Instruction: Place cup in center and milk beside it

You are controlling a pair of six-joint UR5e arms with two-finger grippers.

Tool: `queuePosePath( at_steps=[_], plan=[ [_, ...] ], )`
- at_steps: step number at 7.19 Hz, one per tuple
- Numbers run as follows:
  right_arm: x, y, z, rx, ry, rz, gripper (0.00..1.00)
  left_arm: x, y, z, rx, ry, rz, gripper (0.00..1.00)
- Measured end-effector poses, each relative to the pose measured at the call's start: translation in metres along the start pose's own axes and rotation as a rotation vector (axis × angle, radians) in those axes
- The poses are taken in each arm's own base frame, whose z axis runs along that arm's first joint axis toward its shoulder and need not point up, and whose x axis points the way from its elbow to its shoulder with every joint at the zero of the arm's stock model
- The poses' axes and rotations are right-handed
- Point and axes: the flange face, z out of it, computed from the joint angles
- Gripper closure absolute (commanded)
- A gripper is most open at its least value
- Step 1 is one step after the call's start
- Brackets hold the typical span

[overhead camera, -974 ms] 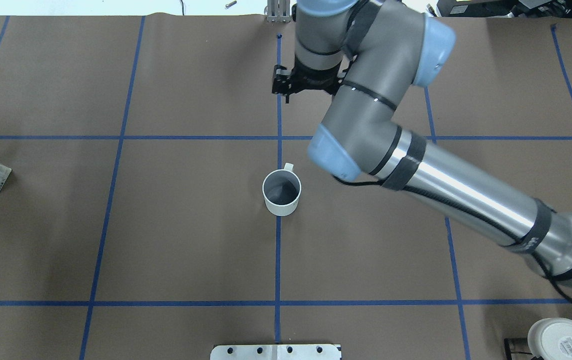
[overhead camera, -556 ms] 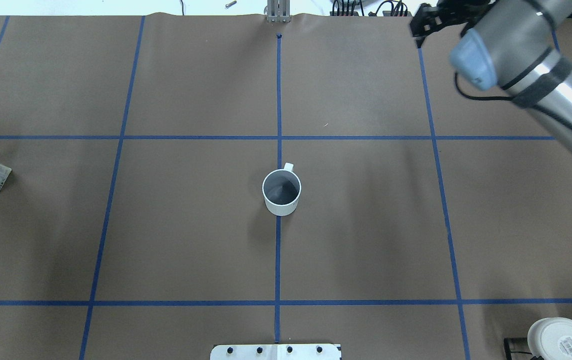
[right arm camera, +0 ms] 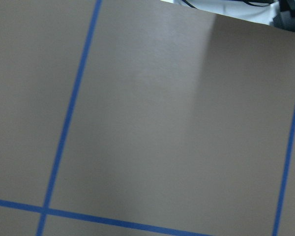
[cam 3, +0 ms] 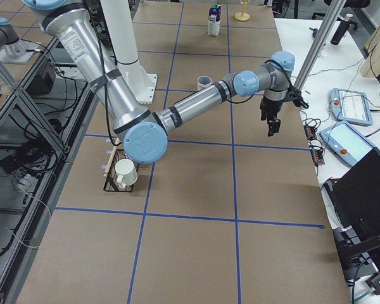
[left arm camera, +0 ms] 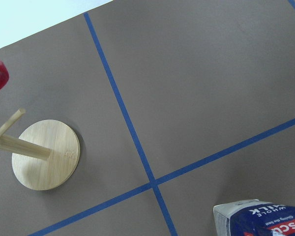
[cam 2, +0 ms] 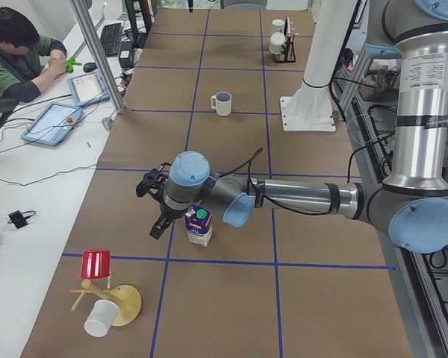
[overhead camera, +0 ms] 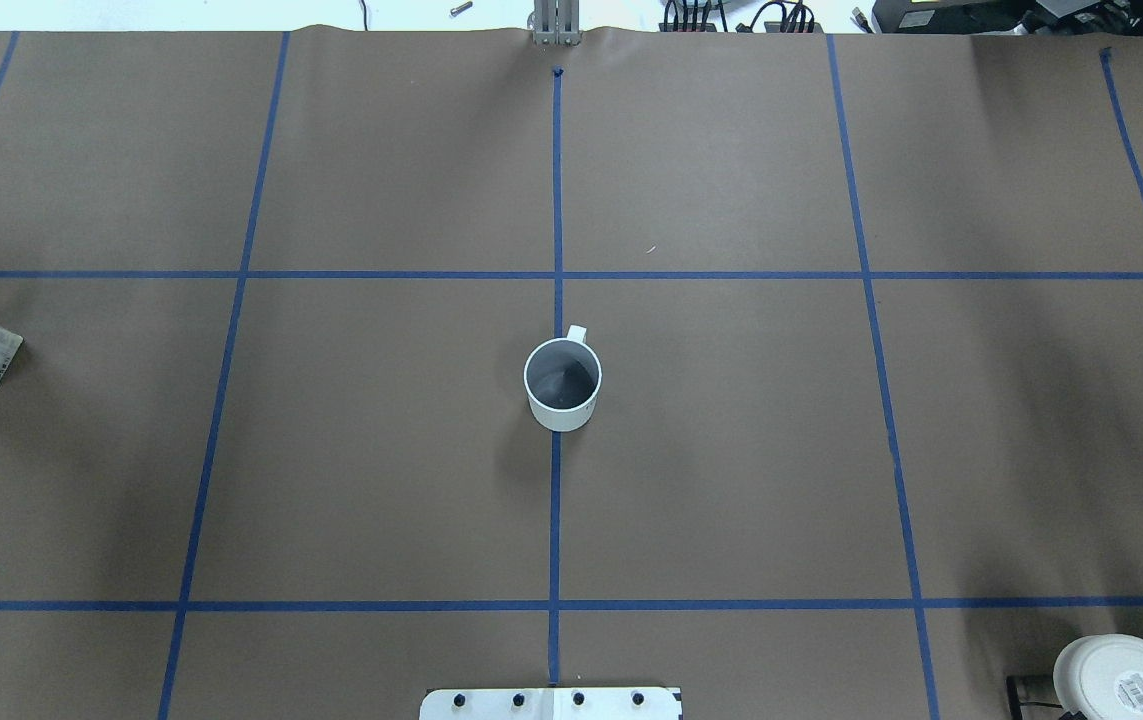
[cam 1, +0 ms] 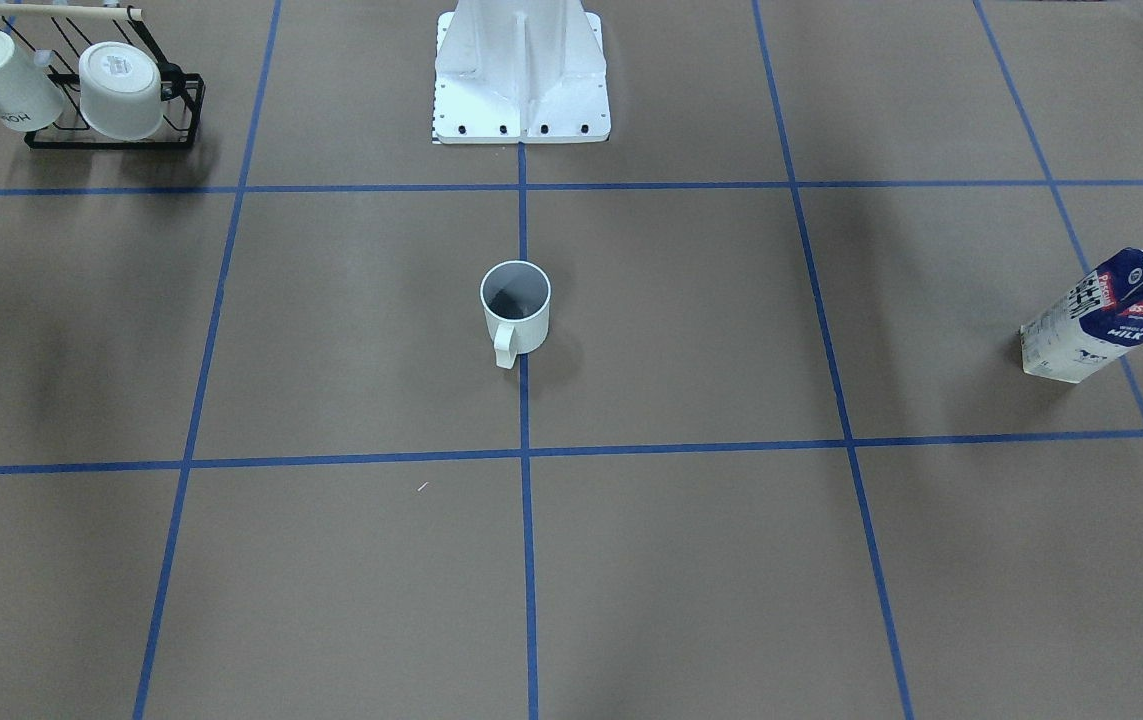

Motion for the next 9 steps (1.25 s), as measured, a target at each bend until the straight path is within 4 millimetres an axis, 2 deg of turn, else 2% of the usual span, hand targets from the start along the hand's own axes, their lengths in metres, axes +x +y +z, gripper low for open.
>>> queuePosePath(
  at_steps=[1, 2, 3, 5, 7, 9],
  plan=[
    [0.045, 0.048, 0.021, -0.037, 0.023, 0.015, 0.00, 0.003, -0.003, -0.002, 0.005, 0.019, -0.016, 0.00],
    [0.081, 0.090, 0.039, -0.059, 0.044, -0.016, 0.00, 0.008, -0.009, -0.005, 0.013, 0.043, -0.052, 0.00],
    [0.104, 0.116, 0.048, -0.058, 0.047, -0.046, 0.00, 0.017, -0.017, -0.008, 0.021, 0.061, -0.096, 0.00],
    [0.117, 0.132, 0.054, -0.059, 0.037, -0.055, 0.00, 0.051, -0.025, 0.005, 0.000, 0.101, -0.174, 0.00],
    [0.118, 0.135, 0.058, -0.064, 0.026, -0.052, 0.00, 0.080, -0.010, 0.033, -0.050, 0.123, -0.193, 0.01],
    [0.119, 0.135, 0.059, -0.066, 0.021, -0.050, 0.00, 0.091, 0.006, 0.051, -0.091, 0.121, -0.195, 0.01]
  ],
)
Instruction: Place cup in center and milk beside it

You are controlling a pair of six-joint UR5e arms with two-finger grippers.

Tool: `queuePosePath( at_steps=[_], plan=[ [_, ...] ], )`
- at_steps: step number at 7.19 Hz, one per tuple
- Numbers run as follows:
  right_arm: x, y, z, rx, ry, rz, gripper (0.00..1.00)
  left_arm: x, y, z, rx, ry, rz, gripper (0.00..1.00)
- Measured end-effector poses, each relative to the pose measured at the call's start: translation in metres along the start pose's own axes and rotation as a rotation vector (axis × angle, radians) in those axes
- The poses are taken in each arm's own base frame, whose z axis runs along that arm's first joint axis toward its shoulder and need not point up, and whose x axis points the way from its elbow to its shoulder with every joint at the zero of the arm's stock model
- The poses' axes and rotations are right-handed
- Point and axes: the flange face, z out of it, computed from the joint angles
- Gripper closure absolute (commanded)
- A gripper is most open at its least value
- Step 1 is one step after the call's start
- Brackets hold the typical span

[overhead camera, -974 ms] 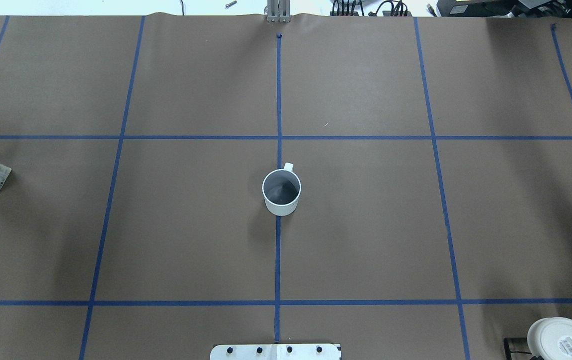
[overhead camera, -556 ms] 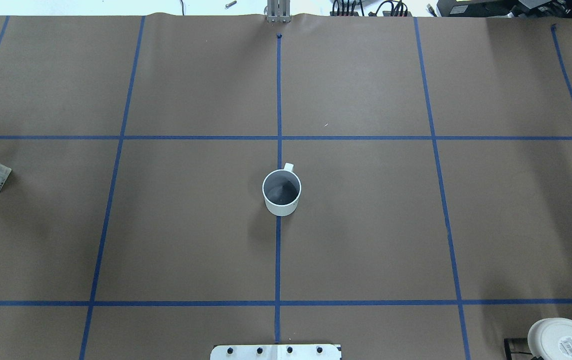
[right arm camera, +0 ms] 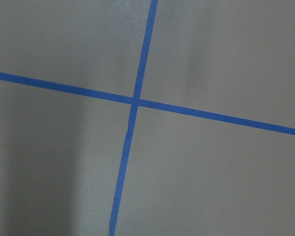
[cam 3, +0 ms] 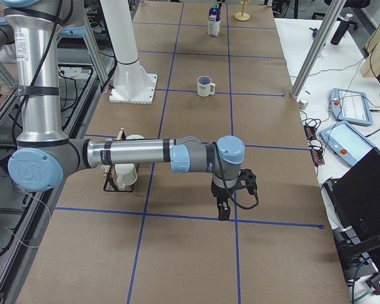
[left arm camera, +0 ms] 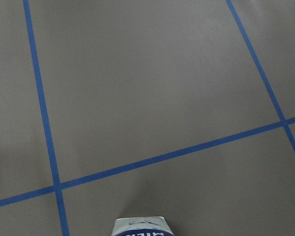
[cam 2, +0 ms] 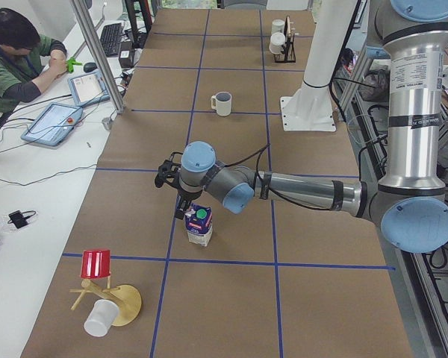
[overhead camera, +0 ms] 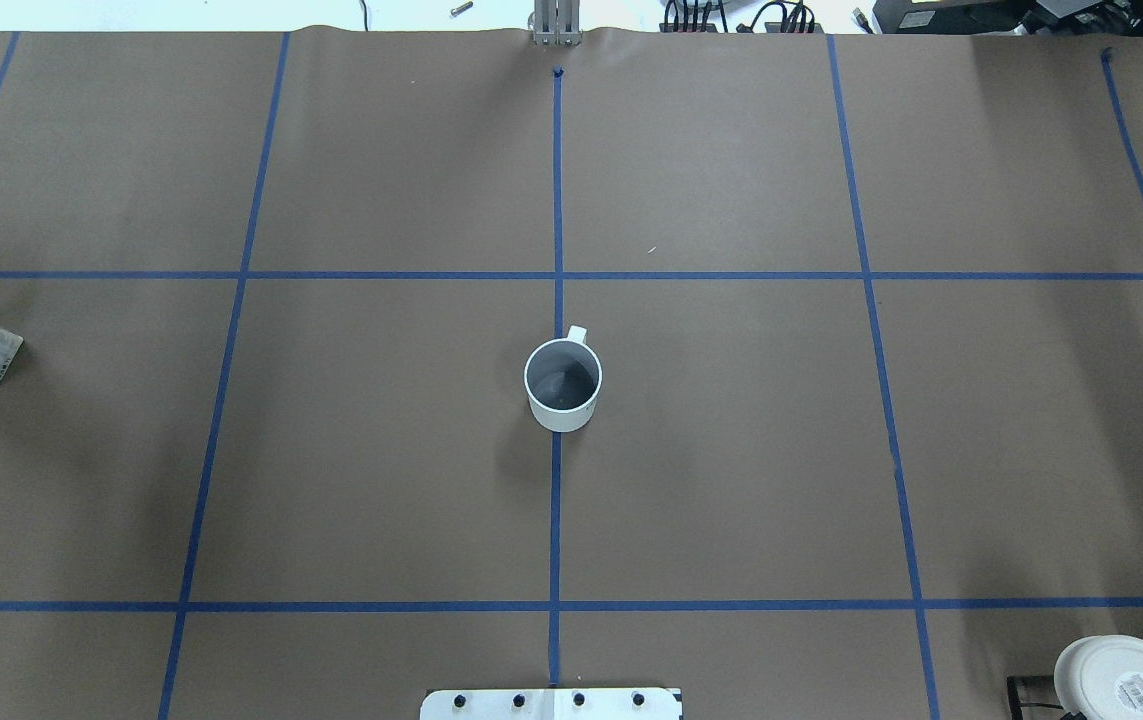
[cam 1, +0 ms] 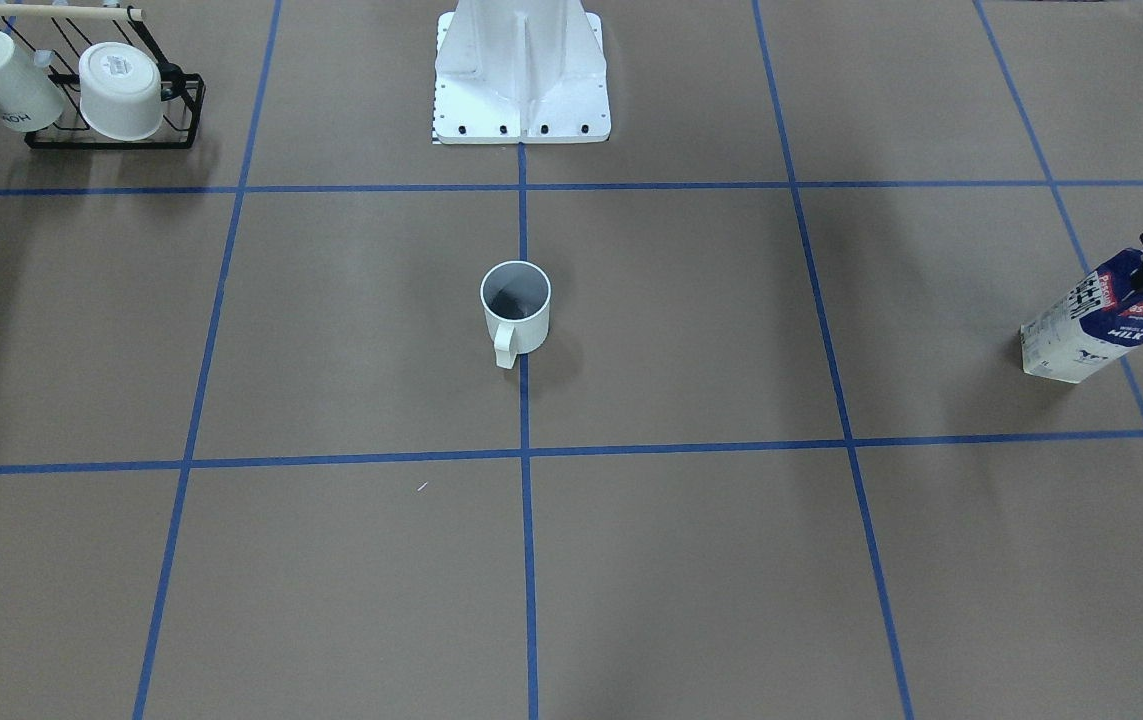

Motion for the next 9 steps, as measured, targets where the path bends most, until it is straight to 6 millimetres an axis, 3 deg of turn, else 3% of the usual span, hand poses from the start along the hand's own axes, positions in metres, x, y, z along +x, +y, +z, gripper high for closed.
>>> queuePosePath(
  at_steps=[2, 3, 5, 6, 9],
  plan=[
    [0.001, 0.000, 0.002, -0.003, -0.001, 0.002, 0.00, 0.000, 0.015, 0.012, -0.032, -0.003, -0.001, 0.02],
    [0.002, 0.001, 0.003, -0.005, -0.001, 0.004, 0.00, -0.001, 0.021, 0.017, -0.042, -0.010, 0.002, 0.12],
    [0.003, 0.001, 0.004, -0.008, -0.001, 0.006, 0.00, 0.001, 0.026, 0.024, -0.052, -0.026, 0.014, 0.79],
    [0.004, 0.001, 0.005, -0.010, 0.000, 0.007, 0.00, 0.002, 0.026, 0.025, -0.053, -0.028, 0.021, 1.00],
    [0.005, 0.001, 0.006, -0.012, 0.000, 0.009, 0.00, 0.002, 0.027, 0.027, -0.054, -0.028, 0.026, 1.00]
  ],
)
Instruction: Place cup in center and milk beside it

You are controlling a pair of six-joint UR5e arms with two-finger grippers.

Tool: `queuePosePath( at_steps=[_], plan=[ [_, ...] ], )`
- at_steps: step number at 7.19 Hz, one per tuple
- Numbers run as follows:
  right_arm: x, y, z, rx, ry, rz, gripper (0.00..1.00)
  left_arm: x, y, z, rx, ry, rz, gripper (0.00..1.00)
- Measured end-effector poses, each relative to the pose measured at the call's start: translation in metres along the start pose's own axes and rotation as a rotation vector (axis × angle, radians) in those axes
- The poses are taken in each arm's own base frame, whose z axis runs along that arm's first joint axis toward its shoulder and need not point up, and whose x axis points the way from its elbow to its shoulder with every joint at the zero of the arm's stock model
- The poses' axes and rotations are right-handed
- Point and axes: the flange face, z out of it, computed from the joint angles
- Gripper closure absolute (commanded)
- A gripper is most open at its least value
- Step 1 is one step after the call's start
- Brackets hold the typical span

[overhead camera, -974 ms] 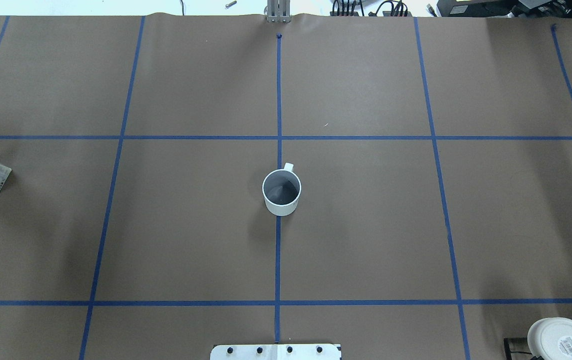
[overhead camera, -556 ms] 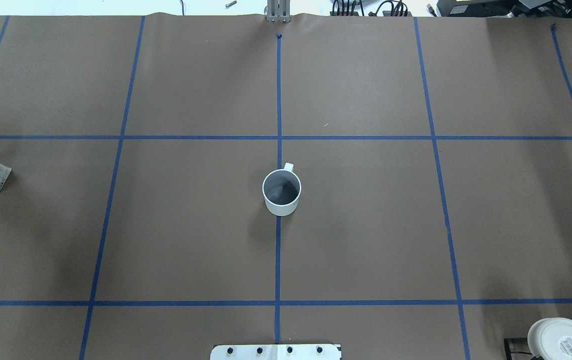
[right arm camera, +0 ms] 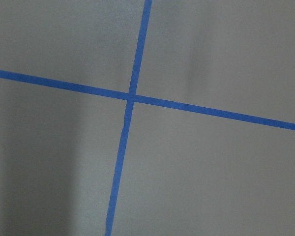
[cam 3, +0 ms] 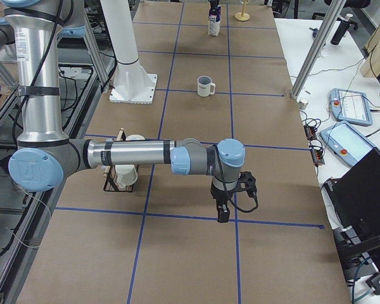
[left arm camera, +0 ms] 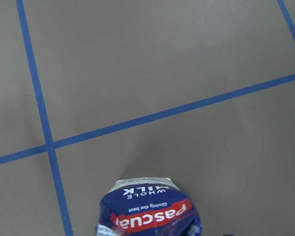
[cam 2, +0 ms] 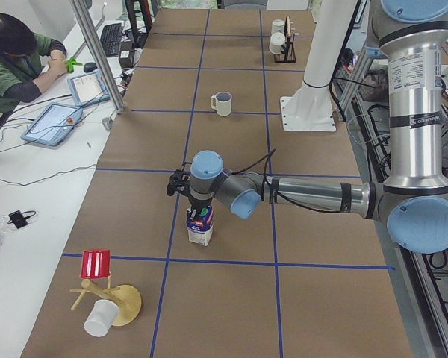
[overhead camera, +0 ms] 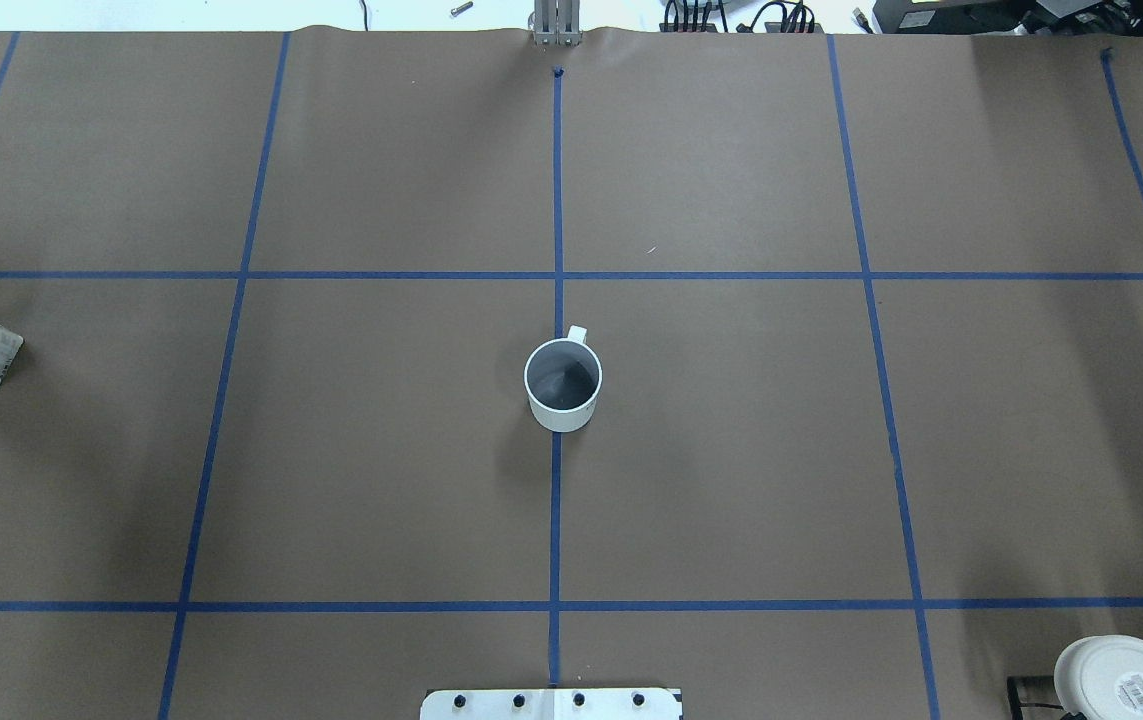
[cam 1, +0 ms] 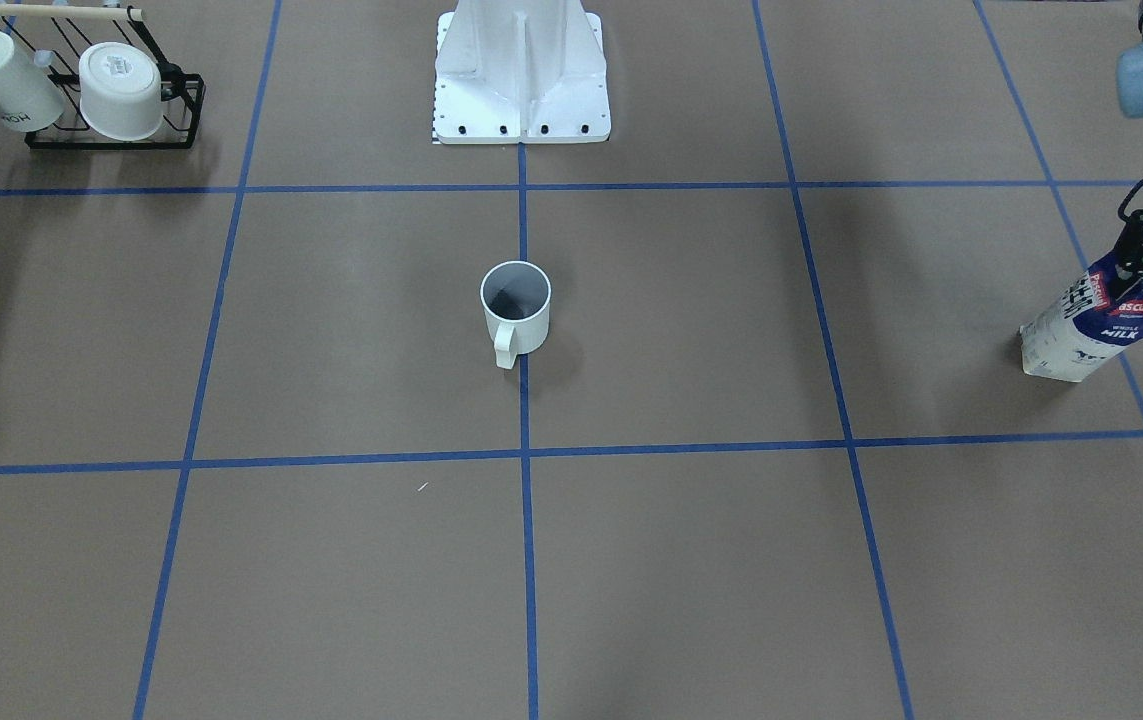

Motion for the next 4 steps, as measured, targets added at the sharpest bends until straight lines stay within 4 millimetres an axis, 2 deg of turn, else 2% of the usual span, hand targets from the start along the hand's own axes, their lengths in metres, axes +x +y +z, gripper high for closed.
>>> queuePosePath(
  at_steps=[2, 4],
  plan=[
    [0.000, 0.000, 0.000, 0.000, 0.000, 0.000, 0.00, 0.001, 0.000, -0.003, 0.005, 0.002, 0.001, 1.00],
    [0.001, 0.000, 0.001, -0.002, 0.000, 0.000, 0.00, 0.018, -0.008, -0.019, 0.014, 0.028, 0.002, 1.00]
  ],
)
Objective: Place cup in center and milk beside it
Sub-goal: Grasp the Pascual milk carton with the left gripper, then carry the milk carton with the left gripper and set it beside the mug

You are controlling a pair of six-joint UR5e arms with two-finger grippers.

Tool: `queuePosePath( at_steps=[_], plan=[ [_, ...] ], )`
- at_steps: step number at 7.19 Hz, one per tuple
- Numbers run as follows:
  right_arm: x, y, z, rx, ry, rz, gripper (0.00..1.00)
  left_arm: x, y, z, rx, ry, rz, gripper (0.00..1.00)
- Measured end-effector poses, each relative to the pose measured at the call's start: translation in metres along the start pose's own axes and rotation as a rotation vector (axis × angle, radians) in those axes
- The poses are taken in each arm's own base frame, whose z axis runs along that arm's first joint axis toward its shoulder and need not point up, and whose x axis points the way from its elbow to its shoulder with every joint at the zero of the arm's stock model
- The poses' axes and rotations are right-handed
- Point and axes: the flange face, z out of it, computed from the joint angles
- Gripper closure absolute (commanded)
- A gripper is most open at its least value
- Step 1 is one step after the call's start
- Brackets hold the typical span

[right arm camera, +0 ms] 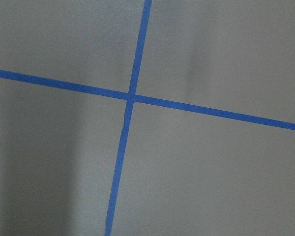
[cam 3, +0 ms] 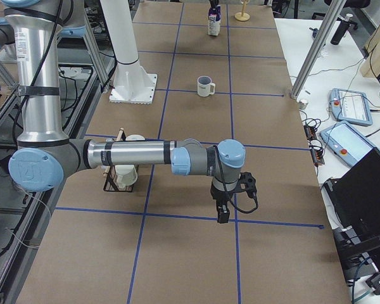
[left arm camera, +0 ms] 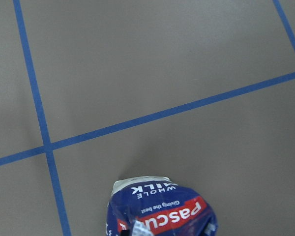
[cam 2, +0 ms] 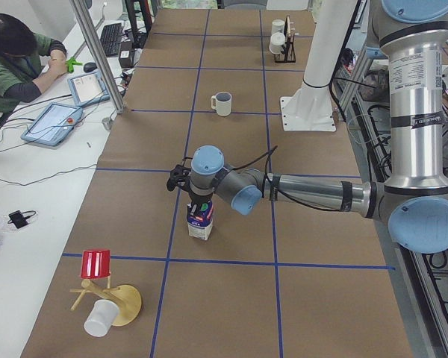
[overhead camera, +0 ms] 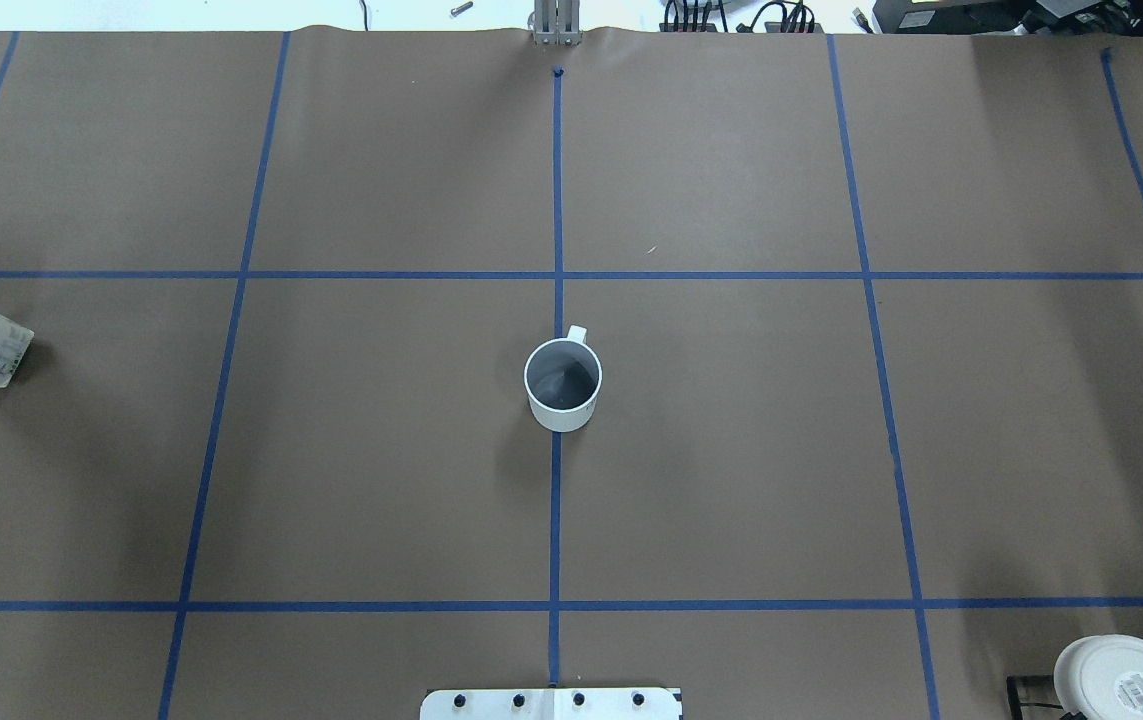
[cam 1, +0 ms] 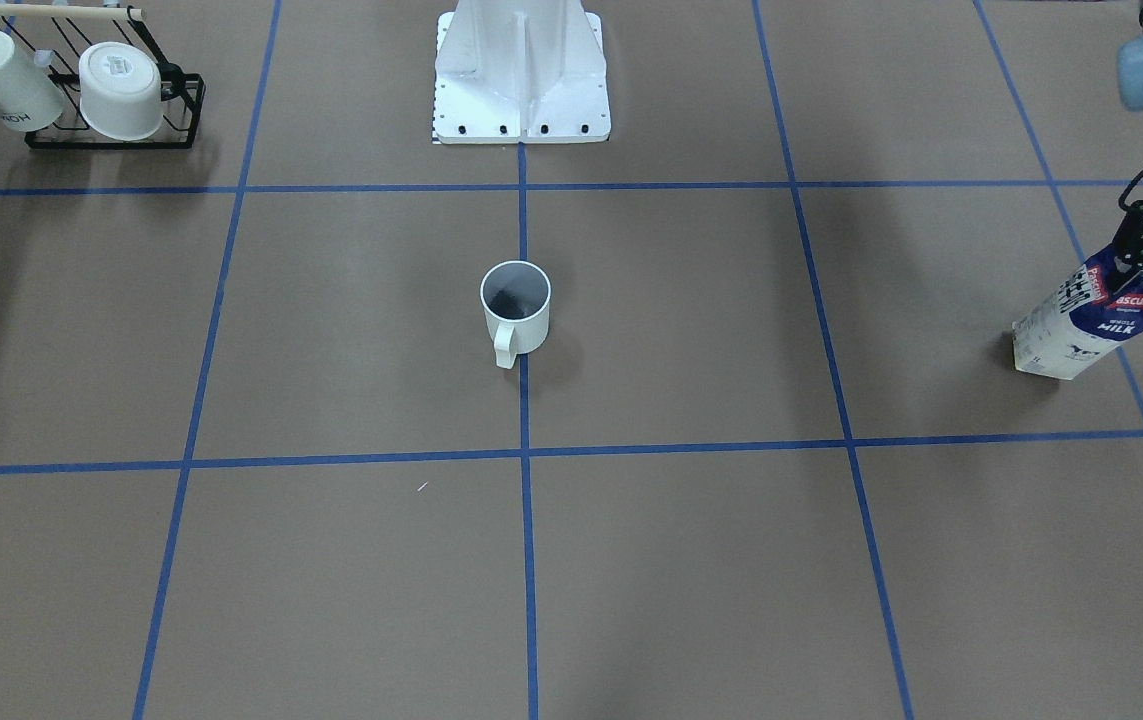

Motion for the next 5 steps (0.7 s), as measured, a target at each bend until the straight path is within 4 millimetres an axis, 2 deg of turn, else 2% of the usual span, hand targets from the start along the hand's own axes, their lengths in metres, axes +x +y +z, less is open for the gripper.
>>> queuePosePath(
  at_steps=[2, 3, 4, 5],
  plan=[
    [0.001, 0.000, 0.001, -0.003, 0.000, 0.002, 0.00, 0.032, -0.021, -0.024, -0.001, 0.021, -0.045, 1.00],
    [0.001, 0.000, 0.002, -0.004, 0.000, 0.003, 0.00, 0.058, -0.044, -0.038, 0.018, 0.032, -0.108, 1.00],
    [0.002, 0.001, 0.003, -0.006, -0.001, 0.004, 0.00, 0.093, -0.070, -0.043, 0.032, 0.055, -0.170, 1.00],
    [0.003, 0.001, 0.004, -0.008, -0.001, 0.006, 0.00, 0.137, -0.093, -0.036, 0.035, 0.079, -0.220, 1.00]
  ],
)
